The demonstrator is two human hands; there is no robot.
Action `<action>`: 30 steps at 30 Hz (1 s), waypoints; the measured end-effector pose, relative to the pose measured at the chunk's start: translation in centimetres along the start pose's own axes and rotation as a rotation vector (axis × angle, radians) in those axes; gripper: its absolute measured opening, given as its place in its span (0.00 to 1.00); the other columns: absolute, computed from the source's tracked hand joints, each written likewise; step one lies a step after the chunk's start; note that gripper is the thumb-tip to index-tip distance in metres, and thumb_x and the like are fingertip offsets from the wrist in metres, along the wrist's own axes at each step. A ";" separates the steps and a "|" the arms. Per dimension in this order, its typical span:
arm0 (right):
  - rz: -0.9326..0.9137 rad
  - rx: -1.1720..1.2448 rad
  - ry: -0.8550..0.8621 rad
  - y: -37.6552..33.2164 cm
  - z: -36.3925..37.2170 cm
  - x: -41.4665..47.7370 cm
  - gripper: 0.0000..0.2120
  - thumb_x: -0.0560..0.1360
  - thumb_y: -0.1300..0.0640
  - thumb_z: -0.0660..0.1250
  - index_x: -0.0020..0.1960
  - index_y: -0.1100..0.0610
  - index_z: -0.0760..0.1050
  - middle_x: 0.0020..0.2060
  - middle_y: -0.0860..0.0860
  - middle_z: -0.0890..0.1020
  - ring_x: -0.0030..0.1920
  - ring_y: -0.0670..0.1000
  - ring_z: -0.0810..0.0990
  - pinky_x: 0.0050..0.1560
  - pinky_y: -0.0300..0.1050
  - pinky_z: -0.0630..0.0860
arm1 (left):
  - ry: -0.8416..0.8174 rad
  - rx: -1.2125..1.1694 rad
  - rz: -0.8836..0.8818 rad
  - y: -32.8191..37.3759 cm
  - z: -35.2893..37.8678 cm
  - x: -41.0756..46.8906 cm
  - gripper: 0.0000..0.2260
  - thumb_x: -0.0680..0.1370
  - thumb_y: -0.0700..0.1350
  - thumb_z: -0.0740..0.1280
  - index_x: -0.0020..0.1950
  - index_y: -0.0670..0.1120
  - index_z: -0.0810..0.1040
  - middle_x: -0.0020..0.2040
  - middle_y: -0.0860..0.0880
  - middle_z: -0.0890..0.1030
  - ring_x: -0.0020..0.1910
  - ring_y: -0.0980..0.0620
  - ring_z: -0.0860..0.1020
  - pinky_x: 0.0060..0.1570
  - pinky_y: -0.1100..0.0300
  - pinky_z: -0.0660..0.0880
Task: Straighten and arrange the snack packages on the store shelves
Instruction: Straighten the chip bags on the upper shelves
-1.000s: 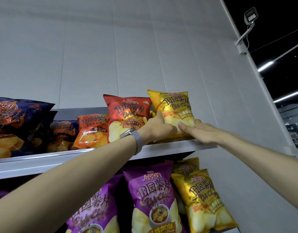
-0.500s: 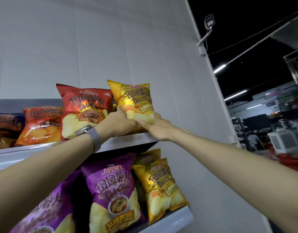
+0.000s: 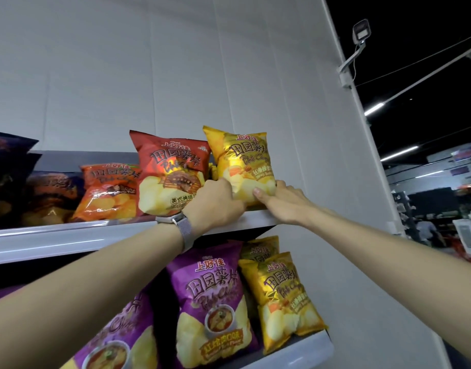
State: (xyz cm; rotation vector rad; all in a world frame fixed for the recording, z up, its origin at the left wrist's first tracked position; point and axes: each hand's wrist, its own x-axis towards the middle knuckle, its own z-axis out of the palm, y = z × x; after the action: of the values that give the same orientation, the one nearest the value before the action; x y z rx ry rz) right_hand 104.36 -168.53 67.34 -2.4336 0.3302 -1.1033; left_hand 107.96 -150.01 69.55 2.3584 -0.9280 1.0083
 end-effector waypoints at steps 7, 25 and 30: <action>-0.317 -0.091 0.403 -4.5 -0.3 -5.2 0.29 0.82 0.39 0.57 0.77 0.54 0.65 0.72 0.53 0.72 0.71 0.56 0.69 0.69 0.53 0.66 | 0.071 0.021 0.101 -0.9 -4.6 -3.2 0.24 0.68 0.58 0.59 0.51 0.45 0.85 0.48 0.44 0.86 0.51 0.38 0.82 0.48 0.49 0.80; -0.693 0.102 0.186 -32.8 8.5 -11.2 0.17 0.79 0.41 0.60 0.60 0.49 0.77 0.59 0.49 0.82 0.62 0.56 0.77 0.56 0.52 0.74 | 0.228 0.458 -0.221 -20.2 -26.7 -17.1 0.14 0.74 0.57 0.63 0.49 0.54 0.85 0.44 0.52 0.86 0.43 0.50 0.82 0.43 0.55 0.79; -0.756 0.179 0.133 -38.7 9.8 -13.8 0.18 0.78 0.40 0.61 0.63 0.45 0.77 0.57 0.46 0.82 0.59 0.54 0.79 0.51 0.50 0.75 | 0.248 0.531 -0.330 -25.2 -32.8 -21.2 0.17 0.74 0.60 0.62 0.47 0.51 0.85 0.43 0.49 0.85 0.43 0.48 0.82 0.44 0.53 0.81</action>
State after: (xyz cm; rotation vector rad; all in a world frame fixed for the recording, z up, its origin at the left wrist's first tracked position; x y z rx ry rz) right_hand 104.02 -126.54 71.54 -2.3633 -0.6826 -1.5088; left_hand 99.30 -104.43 72.45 2.5898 -0.1749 1.4962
